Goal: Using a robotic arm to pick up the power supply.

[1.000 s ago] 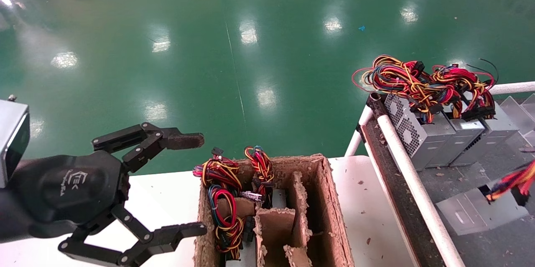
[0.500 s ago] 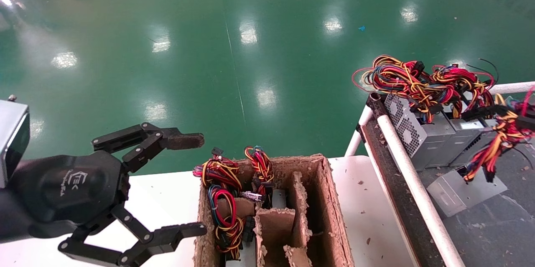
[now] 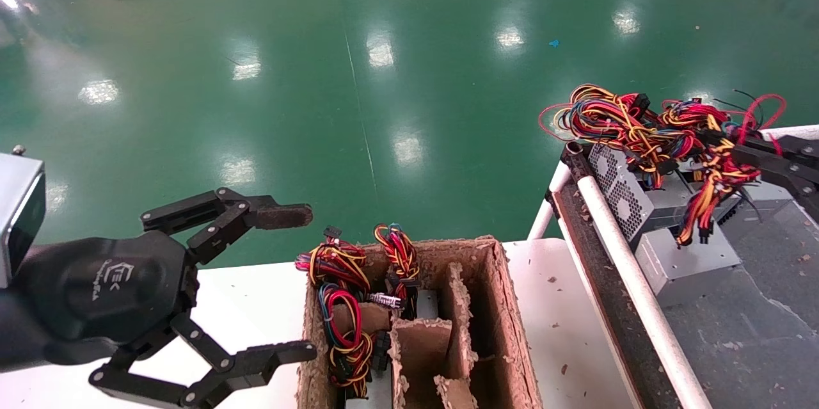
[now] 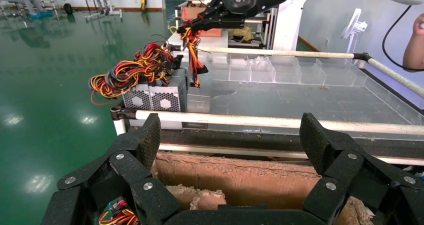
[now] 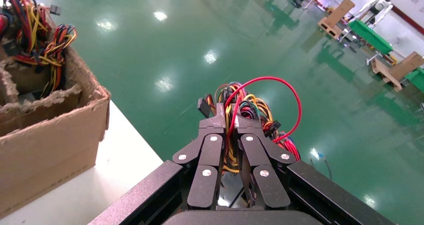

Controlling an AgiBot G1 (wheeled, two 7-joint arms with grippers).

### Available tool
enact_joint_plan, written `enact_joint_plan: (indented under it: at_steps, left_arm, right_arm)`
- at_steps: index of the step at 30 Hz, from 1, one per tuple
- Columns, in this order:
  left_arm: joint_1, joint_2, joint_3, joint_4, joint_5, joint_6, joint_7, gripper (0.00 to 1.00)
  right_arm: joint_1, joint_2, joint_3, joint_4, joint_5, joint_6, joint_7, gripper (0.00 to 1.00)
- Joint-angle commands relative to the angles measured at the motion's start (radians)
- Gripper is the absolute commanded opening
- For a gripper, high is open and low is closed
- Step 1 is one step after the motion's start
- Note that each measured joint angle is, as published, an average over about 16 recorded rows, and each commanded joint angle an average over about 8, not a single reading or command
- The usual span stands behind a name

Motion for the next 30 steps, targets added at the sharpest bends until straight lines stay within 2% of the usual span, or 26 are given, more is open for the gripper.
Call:
enact_joint_plan:
  at_steps: [1, 8, 9, 10, 16, 17, 18, 30]
  left_arm:
    - [0.0, 0.0, 0.0, 0.0, 0.0, 0.0, 0.0, 1.0]
    - [0.0, 0.0, 0.0, 0.0, 0.0, 0.0, 0.0, 1.0]
    - [0.0, 0.0, 0.0, 0.0, 0.0, 0.0, 0.0, 1.0]
    - [0.0, 0.0, 0.0, 0.0, 0.0, 0.0, 0.0, 1.0]
    - [0.0, 0.0, 0.0, 0.0, 0.0, 0.0, 0.0, 1.0]
    - [0.0, 0.0, 0.0, 0.0, 0.0, 0.0, 0.0, 1.0]
    - [0.0, 0.0, 0.0, 0.0, 0.0, 0.0, 0.0, 1.0]
    - [0.0, 0.0, 0.0, 0.0, 0.0, 0.0, 0.0, 1.0]
  right_arm:
    - [0.042, -0.007, -0.05, -0.001, 0.002, 0.019, -0.006, 0.0]
    - [0.132, -0.035, -0.139, -0.009, -0.025, 0.073, 0.018, 0.0]
    - [0.14, -0.037, -0.147, -0.01, -0.028, 0.078, 0.022, 0.04]
    - [0.147, -0.039, -0.154, -0.011, -0.032, 0.082, 0.026, 0.13]
    - [0.164, -0.043, -0.174, -0.018, -0.044, 0.104, 0.046, 0.88]
    - [0.164, -0.043, -0.174, -0.019, -0.044, 0.106, 0.049, 0.97]
    - [0.163, -0.042, -0.173, -0.021, -0.044, 0.108, 0.051, 1.0]
    - [0.122, -0.035, -0.149, -0.043, -0.031, 0.106, 0.058, 1.0]
